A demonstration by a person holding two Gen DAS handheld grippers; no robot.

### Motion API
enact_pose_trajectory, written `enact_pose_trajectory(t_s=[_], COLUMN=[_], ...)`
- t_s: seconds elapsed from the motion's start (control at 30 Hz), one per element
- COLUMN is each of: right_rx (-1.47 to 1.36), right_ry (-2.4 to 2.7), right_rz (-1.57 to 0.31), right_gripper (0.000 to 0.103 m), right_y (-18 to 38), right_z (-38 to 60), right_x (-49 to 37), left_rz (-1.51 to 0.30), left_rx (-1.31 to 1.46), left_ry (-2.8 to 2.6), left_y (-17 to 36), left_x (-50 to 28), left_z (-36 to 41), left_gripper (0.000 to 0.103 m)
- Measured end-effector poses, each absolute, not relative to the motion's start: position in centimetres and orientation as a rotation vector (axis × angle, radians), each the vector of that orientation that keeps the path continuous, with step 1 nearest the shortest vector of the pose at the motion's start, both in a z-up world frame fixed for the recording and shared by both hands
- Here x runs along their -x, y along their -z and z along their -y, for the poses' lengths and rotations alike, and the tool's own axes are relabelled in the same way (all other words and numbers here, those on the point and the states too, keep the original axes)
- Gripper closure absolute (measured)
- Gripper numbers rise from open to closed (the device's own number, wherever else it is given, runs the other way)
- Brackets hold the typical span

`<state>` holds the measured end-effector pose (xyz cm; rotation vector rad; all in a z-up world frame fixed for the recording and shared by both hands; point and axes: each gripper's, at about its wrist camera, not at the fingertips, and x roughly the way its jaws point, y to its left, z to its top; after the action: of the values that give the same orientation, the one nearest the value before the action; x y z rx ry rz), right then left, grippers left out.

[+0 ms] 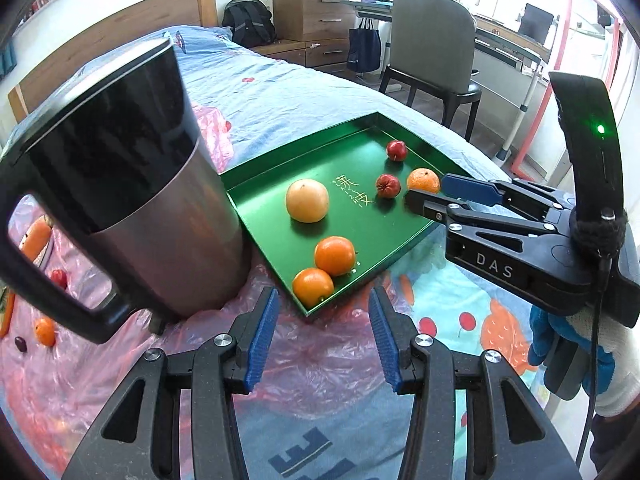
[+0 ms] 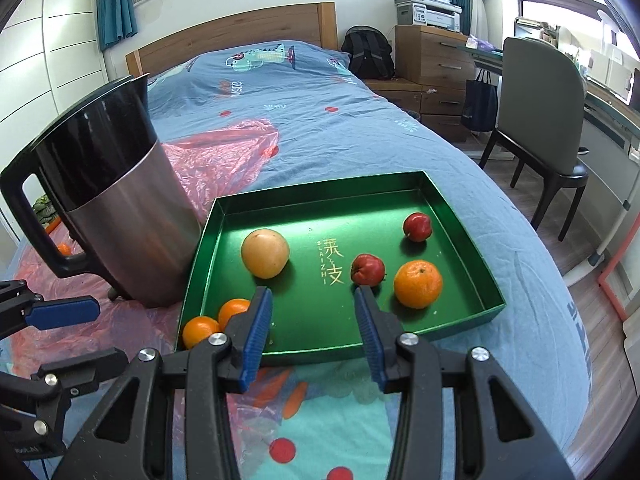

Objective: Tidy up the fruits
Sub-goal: 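Move both open tools back toward the remaining fruits on the bed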

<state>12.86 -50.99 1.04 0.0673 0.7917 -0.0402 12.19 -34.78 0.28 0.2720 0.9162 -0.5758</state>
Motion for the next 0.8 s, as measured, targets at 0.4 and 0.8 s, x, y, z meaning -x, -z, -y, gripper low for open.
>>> enact_pose_trajectory(t_s=[0.4,0.8], right_rx=[-0.071,-0.044], right_ry=[-0.021,-0.085], right_rz=[-0.787,-0.778], right_gripper=[0.073,0.062], right_y=[-2.6,-3.8], right_z=[45.7,40.3], right_x=[-6.6,-3.7], left_rz=[-0.887,-0.865], left_rx=[-0.243,-0.209], left_ry=[0.466,0.383], left_y=[-1.5,-2.2], left_x=[-7.7,-5.1], left_z=[26.8,20.7], left_gripper=[0.054,0.05])
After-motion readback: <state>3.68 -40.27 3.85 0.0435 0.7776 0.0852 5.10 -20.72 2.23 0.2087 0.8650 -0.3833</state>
